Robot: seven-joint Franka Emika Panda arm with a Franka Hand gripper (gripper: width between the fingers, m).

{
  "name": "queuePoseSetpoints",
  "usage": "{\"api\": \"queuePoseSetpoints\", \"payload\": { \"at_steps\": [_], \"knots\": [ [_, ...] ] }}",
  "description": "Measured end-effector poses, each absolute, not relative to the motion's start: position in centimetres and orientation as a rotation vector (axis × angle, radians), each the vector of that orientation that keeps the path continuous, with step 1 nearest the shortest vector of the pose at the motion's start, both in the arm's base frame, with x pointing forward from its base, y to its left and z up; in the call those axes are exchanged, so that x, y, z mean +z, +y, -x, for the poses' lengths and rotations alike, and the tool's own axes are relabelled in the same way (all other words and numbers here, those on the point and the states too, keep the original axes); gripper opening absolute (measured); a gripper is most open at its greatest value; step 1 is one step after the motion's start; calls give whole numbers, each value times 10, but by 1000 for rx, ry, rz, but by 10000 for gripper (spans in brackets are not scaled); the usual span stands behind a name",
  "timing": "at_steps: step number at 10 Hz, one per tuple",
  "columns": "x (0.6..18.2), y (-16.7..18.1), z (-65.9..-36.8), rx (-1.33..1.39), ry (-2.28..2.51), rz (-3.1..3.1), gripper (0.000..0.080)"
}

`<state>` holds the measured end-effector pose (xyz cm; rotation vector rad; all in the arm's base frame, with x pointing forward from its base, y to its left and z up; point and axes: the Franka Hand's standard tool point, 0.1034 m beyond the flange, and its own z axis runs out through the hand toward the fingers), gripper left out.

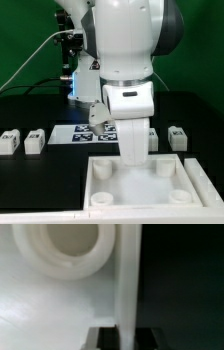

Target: Assemble one leg

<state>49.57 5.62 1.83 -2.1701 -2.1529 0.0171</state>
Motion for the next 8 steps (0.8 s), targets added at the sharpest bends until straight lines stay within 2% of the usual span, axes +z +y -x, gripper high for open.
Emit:
{"api": "queuePoseSetpoints", "payload": {
  "at_steps": [7, 8],
  "knots": [
    [17, 62, -496, 40, -2132, 2168, 75],
    [17, 62, -496, 41, -2131, 2169, 273]
  ]
}}
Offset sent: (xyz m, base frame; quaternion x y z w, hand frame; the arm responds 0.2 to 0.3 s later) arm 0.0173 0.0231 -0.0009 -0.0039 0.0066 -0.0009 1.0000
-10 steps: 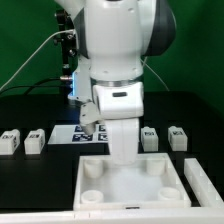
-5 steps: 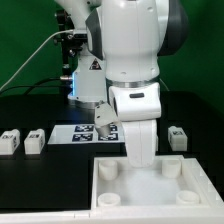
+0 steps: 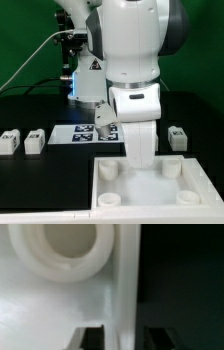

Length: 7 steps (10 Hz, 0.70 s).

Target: Assemble one leg

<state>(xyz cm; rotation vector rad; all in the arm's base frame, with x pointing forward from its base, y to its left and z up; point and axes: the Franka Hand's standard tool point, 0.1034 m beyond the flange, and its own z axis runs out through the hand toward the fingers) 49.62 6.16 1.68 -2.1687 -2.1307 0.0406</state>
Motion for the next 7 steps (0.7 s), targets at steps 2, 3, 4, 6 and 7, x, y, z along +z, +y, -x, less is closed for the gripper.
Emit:
{"api": "queuePoseSetpoints", "payload": {
  "at_steps": [2, 3, 4, 6, 7],
  "knots": [
    [17, 61, -496, 41, -2129, 2170, 451],
    [17, 61, -496, 41, -2129, 2171, 599],
    [17, 60, -496, 41, -2129, 2171, 634],
    [17, 60, -496, 42, -2128, 2172, 647],
    [17, 60, -496, 42, -2128, 2172, 647]
  ]
}}
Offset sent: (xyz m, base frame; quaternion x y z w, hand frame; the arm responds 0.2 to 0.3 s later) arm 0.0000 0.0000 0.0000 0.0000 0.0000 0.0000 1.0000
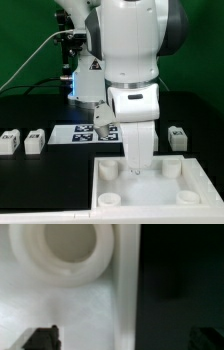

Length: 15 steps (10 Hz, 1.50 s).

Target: Assemble one leg

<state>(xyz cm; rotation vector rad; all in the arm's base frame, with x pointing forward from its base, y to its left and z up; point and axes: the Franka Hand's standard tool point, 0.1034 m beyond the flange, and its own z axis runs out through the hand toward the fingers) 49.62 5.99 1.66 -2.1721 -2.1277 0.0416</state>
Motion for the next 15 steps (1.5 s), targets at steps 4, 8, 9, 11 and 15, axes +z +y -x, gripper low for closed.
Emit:
{"api": "queuePoseSetpoints", "payload": {
  "at_steps": [4, 8, 9, 11, 15],
  "knots": [
    [17, 59, -496, 42, -2127, 2173, 649],
    [46, 63, -497, 25, -2027, 2313, 649],
    [53, 67, -496, 24, -1929, 2404, 649],
    [54, 85, -492, 28, -1580, 2650, 649],
    [58, 125, -481, 46, -924, 2949, 649]
  ]
}}
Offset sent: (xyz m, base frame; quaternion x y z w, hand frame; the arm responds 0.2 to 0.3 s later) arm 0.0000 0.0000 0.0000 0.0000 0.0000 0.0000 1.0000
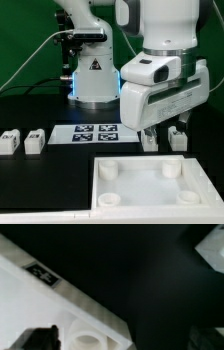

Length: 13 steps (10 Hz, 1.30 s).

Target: Assemble one leg

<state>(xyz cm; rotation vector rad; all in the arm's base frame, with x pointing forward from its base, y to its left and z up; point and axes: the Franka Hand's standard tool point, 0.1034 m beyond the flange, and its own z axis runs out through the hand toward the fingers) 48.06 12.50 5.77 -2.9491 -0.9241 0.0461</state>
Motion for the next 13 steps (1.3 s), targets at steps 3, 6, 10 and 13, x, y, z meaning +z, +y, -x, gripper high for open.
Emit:
{"api": "queuePoseSetpoints", "payload": {
  "at_steps": [3, 6, 10, 13],
  "knots": [
    [58, 130, -479, 61, -475, 3038, 649],
    [53, 160, -461, 101, -38, 3066, 649],
    [55, 154, -450, 456, -76, 3061, 649],
    [53, 163, -440, 897, -82, 3002, 649]
  ]
}}
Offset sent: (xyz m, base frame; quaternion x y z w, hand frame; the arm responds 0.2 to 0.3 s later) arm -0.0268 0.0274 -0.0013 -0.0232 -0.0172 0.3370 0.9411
